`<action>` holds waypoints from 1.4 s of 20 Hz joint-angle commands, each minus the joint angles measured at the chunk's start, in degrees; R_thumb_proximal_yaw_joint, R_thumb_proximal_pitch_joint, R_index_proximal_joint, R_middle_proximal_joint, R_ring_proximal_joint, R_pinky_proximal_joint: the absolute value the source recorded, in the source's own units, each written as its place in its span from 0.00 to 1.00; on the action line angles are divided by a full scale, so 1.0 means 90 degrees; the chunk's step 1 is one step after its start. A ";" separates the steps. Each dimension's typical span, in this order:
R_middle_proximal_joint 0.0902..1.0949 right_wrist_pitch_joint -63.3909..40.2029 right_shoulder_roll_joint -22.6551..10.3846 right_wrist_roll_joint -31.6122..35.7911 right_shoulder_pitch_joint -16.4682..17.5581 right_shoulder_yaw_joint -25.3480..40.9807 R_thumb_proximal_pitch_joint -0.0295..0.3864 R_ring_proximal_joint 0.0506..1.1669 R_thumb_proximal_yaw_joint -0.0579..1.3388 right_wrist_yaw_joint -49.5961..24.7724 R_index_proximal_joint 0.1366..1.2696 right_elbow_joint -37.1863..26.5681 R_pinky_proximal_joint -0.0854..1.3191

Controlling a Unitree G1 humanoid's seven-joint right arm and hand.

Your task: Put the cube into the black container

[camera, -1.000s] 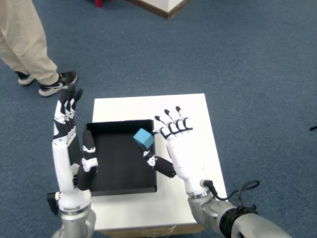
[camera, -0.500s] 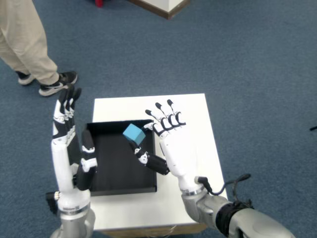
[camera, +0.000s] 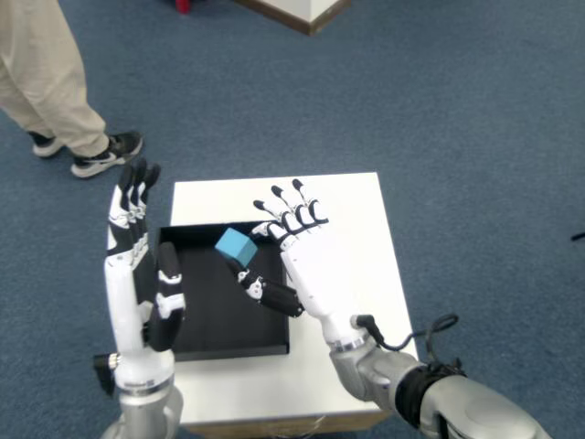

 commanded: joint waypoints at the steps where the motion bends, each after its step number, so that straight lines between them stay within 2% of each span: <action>1: 0.32 0.0146 -0.0029 -0.0043 -0.0350 -0.0172 0.53 0.20 0.90 0.0166 0.80 0.0022 0.10; 10: 0.32 0.0452 0.0005 -0.0026 -0.0335 -0.0132 0.52 0.21 0.90 0.1116 0.80 0.0217 0.13; 25: 0.33 0.0705 0.0048 -0.0208 -0.0172 -0.0056 0.50 0.22 0.89 0.1692 0.82 0.0279 0.17; 26: 0.33 0.0728 0.0049 -0.0230 -0.0172 -0.0054 0.50 0.22 0.86 0.1718 0.76 0.0273 0.17; 27: 0.33 0.0759 0.0048 -0.0262 -0.0172 -0.0053 0.47 0.22 0.73 0.1774 0.64 0.0277 0.18; 28: 0.32 0.0797 0.0043 -0.0326 -0.0173 -0.0060 0.37 0.22 0.53 0.1859 0.50 0.0286 0.18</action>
